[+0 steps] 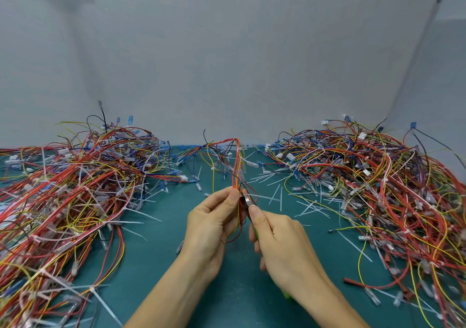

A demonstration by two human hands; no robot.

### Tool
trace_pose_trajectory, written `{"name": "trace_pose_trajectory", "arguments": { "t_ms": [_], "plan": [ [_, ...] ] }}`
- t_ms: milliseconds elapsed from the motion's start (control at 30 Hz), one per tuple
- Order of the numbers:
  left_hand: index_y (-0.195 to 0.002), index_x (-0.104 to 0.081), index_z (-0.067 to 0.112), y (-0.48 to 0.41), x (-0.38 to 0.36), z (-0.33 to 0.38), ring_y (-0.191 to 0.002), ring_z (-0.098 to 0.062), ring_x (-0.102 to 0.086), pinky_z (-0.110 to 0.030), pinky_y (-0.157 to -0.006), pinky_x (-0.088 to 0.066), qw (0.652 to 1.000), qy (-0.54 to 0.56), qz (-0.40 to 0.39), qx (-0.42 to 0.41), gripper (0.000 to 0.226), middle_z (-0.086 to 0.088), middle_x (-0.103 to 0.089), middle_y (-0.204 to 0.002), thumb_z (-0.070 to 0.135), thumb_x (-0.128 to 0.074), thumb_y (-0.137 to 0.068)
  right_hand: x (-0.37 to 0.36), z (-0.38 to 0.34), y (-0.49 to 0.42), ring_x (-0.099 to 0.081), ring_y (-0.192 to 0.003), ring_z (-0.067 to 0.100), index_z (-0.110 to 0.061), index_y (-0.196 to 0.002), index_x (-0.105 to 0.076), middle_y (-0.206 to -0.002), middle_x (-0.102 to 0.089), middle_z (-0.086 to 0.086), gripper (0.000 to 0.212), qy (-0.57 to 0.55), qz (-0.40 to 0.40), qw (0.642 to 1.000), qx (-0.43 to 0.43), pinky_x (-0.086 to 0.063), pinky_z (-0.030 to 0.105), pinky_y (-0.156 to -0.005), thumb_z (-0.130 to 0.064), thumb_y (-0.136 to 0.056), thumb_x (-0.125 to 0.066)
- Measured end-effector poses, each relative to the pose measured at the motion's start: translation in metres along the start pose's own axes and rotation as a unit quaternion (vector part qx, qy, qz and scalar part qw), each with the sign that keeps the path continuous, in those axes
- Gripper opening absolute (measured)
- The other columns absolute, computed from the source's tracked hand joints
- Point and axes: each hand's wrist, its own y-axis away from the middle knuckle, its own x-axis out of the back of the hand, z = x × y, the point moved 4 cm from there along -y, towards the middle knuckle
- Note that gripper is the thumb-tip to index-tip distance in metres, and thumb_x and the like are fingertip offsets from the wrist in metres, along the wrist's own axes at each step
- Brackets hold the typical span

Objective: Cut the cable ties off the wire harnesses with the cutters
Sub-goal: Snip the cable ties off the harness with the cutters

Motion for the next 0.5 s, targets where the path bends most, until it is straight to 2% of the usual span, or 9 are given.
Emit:
{"name": "trace_pose_trajectory", "arguments": {
  "t_ms": [167,267,300,367,433,500],
  "plan": [
    [-0.094,-0.069,0.008,-0.002,0.003,0.014,-0.078,-0.013,-0.072,-0.022,-0.066,-0.058,0.997,-0.049,0.003,-0.052,0.022,-0.004,-0.075,-0.088,0.021,-0.068,-0.077,0.005,0.003,-0.004,-0.060,-0.056,0.025,-0.026,-0.077,-0.058,-0.064,-0.062,0.007,0.047,-0.041,0.015,0.999,-0.010,-0.055,0.046,-0.063,-0.059,-0.095,-0.030],
    [-0.090,-0.066,0.012,-0.006,0.012,0.026,-0.072,-0.008,-0.069,-0.020,-0.063,-0.056,0.985,-0.125,0.034,-0.116,0.006,0.003,-0.071,-0.074,0.016,-0.062,-0.091,0.012,0.008,-0.009,-0.060,-0.058,0.026,-0.027,-0.074,-0.058,-0.060,-0.060,0.003,0.046,-0.056,0.046,0.997,-0.024,-0.054,0.047,-0.064,-0.057,-0.097,-0.032],
    [-0.089,-0.066,0.013,-0.008,0.015,0.030,-0.069,-0.006,-0.066,-0.020,-0.062,-0.056,0.974,-0.171,0.041,-0.140,0.007,0.006,-0.069,-0.070,0.014,-0.061,-0.093,0.015,0.011,-0.010,-0.061,-0.059,0.026,-0.026,-0.072,-0.058,-0.059,-0.060,0.001,0.048,-0.053,0.058,0.996,-0.028,-0.053,0.045,-0.065,-0.058,-0.096,-0.031],
    [-0.085,-0.067,0.016,-0.010,0.017,0.034,-0.066,-0.004,-0.063,-0.020,-0.062,-0.055,0.939,-0.289,0.031,-0.183,0.010,0.010,-0.067,-0.066,0.015,-0.062,-0.093,0.021,0.016,-0.013,-0.062,-0.061,0.025,-0.021,-0.070,-0.056,-0.061,-0.060,0.001,0.055,-0.030,0.076,0.996,-0.039,-0.052,0.043,-0.067,-0.062,-0.094,-0.028],
    [-0.079,-0.071,0.022,-0.011,0.016,0.033,-0.065,-0.003,-0.062,-0.019,-0.066,-0.052,0.874,-0.442,-0.008,-0.203,0.009,0.014,-0.069,-0.068,0.023,-0.069,-0.088,0.026,0.022,-0.017,-0.063,-0.064,0.026,-0.019,-0.071,-0.055,-0.063,-0.061,0.001,0.056,-0.013,0.090,0.994,-0.060,-0.052,0.043,-0.070,-0.063,-0.093,-0.027],
    [-0.075,-0.072,0.028,-0.011,0.014,0.027,-0.064,0.001,-0.061,-0.016,-0.065,-0.048,0.807,-0.558,-0.048,-0.188,0.008,0.019,-0.069,-0.070,0.034,-0.076,-0.079,0.028,0.030,-0.022,-0.064,-0.069,0.029,-0.021,-0.070,-0.057,-0.066,-0.062,0.000,0.052,-0.029,0.095,0.991,-0.091,-0.053,0.046,-0.073,-0.060,-0.095,-0.031]
  ]
}}
